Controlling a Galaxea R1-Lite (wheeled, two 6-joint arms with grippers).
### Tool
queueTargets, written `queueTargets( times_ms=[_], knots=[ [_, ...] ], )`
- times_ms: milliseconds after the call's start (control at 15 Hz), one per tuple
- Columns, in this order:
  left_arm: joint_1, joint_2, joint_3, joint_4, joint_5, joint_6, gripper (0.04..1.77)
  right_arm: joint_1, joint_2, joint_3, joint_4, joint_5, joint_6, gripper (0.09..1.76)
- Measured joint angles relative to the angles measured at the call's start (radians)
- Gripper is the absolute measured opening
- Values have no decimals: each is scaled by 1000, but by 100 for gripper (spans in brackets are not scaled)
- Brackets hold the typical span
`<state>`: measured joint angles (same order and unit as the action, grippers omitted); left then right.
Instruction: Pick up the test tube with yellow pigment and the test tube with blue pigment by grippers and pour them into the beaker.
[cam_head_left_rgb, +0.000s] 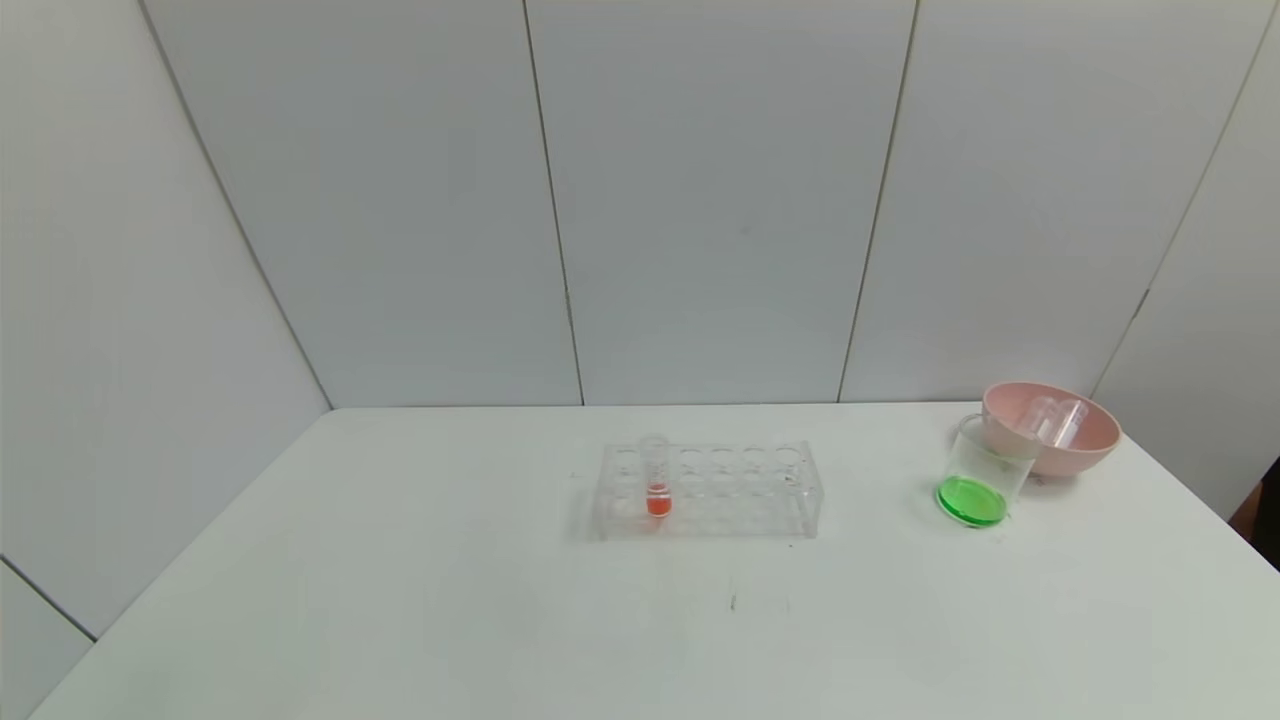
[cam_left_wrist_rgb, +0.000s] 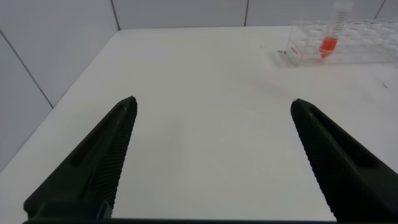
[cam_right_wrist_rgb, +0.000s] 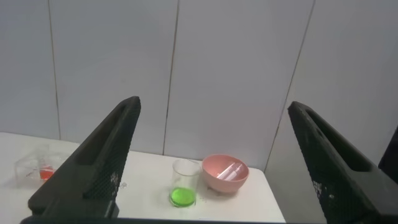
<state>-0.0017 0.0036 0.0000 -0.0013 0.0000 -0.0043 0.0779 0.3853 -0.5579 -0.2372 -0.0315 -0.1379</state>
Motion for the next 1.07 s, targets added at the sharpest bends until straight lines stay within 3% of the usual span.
queueTargets(
  times_ms=[333, 533, 867, 1067],
  knots=[
    [0, 0, 0, 0, 0, 0, 176, -61, -233, 65, 65, 45, 38, 170],
    [0, 0, 0, 0, 0, 0, 176, -74, -341, 188, 37, 68, 52, 170],
    [0, 0, 0, 0, 0, 0, 176, -78, -383, 466, 36, 70, 54, 170],
    [0, 0, 0, 0, 0, 0, 176, -78, -386, 543, 258, 69, 51, 170]
  ],
)
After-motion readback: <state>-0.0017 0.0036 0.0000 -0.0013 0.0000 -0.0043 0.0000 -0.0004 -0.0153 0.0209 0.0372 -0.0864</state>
